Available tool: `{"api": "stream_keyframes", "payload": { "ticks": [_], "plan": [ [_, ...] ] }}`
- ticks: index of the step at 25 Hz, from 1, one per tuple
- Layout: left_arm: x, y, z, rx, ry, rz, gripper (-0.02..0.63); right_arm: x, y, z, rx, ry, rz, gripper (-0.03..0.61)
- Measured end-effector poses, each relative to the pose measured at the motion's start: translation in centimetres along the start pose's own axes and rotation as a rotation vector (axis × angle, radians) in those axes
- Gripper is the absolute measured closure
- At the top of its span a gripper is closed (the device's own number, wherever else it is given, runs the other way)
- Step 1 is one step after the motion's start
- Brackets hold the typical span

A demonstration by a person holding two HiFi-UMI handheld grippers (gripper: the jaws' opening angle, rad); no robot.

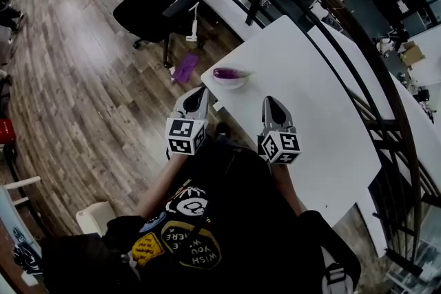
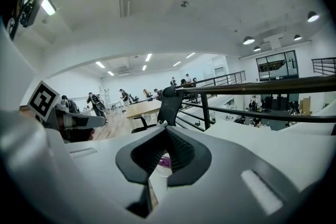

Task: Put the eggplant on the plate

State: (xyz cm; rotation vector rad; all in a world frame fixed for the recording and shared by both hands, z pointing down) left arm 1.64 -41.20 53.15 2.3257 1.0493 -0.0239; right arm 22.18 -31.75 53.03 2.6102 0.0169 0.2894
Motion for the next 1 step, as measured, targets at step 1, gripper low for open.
{"api": "stream_keyframes", "payload": {
  "ticks": [1],
  "plan": [
    [-0.16, 0.06, 0.11, 0.001, -0.002, 0.001, 0.609, -0.05, 0.15, 0.04, -0.005, -0.005, 0.0, 0.577]
  ]
}}
Point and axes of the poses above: the fingertips, and each gripper's own axes: y forward along the fingers, x to its right, z out of its top, the point moved 4 cm from there along -y, backward along the fingers, and after that the axes turned 9 degrees about -x, right-handed, at the moved point
